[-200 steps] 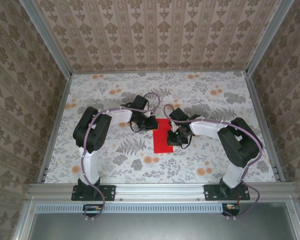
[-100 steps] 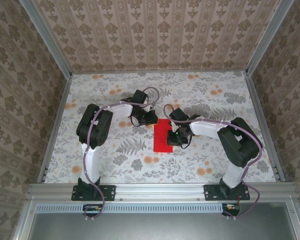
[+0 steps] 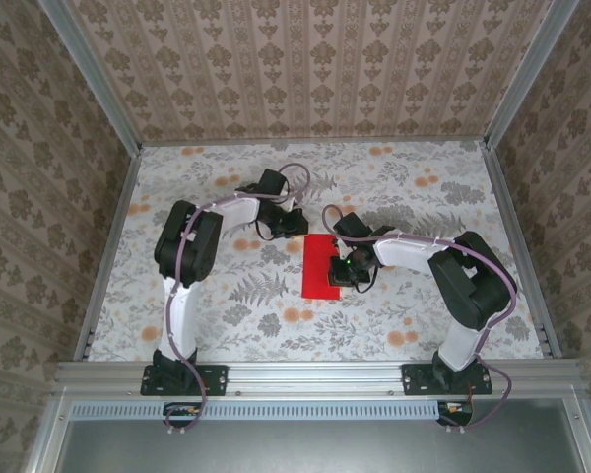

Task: Fold a paper plane with a square sheet of paper (fold left side to right side)
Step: First fold the square sheet of paper in half at the center of the table.

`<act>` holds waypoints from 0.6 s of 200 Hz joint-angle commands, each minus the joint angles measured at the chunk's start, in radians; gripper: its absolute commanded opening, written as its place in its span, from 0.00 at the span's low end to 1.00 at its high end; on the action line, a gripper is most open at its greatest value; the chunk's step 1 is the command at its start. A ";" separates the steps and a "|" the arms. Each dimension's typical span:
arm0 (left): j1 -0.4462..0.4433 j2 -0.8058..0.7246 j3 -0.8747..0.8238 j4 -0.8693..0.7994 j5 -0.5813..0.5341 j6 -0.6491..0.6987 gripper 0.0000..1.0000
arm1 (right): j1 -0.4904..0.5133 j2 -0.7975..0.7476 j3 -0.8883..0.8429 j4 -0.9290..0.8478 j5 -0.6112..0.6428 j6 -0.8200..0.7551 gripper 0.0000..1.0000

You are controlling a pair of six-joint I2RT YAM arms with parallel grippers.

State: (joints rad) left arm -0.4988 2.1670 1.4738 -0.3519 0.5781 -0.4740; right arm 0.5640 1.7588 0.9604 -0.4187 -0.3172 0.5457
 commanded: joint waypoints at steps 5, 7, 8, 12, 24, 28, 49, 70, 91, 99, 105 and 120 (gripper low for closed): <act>0.036 0.032 0.040 0.000 -0.072 0.034 0.13 | 0.004 0.049 -0.054 -0.098 0.076 0.006 0.11; 0.036 0.032 0.042 -0.001 -0.072 0.035 0.13 | 0.004 0.049 -0.054 -0.098 0.075 0.005 0.11; 0.036 0.032 0.043 -0.002 -0.071 0.036 0.13 | 0.004 0.049 -0.054 -0.098 0.075 0.005 0.11; 0.036 0.033 0.046 -0.002 -0.071 0.038 0.13 | 0.004 0.050 -0.054 -0.097 0.075 0.005 0.11; 0.061 0.034 0.057 -0.008 -0.065 0.040 0.13 | 0.004 0.050 -0.055 -0.093 0.073 0.007 0.11; 0.066 0.034 0.060 -0.010 -0.063 0.040 0.13 | 0.004 0.050 -0.057 -0.090 0.073 0.010 0.11; 0.069 0.006 0.057 -0.009 -0.061 0.045 0.13 | 0.004 0.044 -0.056 -0.059 0.056 0.027 0.12; 0.069 -0.057 0.017 -0.007 -0.070 0.050 0.13 | 0.004 0.034 -0.052 -0.005 0.027 0.059 0.13; 0.069 -0.148 -0.055 0.001 -0.077 0.047 0.14 | 0.002 0.022 -0.048 0.065 -0.005 0.094 0.15; 0.068 -0.188 -0.089 0.009 -0.075 0.041 0.14 | 0.001 0.014 -0.050 0.093 -0.015 0.107 0.16; 0.066 -0.214 -0.117 0.014 -0.069 0.033 0.14 | 0.000 0.008 -0.051 0.114 -0.020 0.116 0.16; 0.056 -0.275 -0.187 0.034 -0.052 0.012 0.14 | -0.004 -0.014 -0.059 0.164 -0.029 0.136 0.18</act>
State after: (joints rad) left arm -0.4316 2.0151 1.3655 -0.3443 0.5110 -0.4511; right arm 0.5632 1.7554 0.9386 -0.3336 -0.3515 0.6273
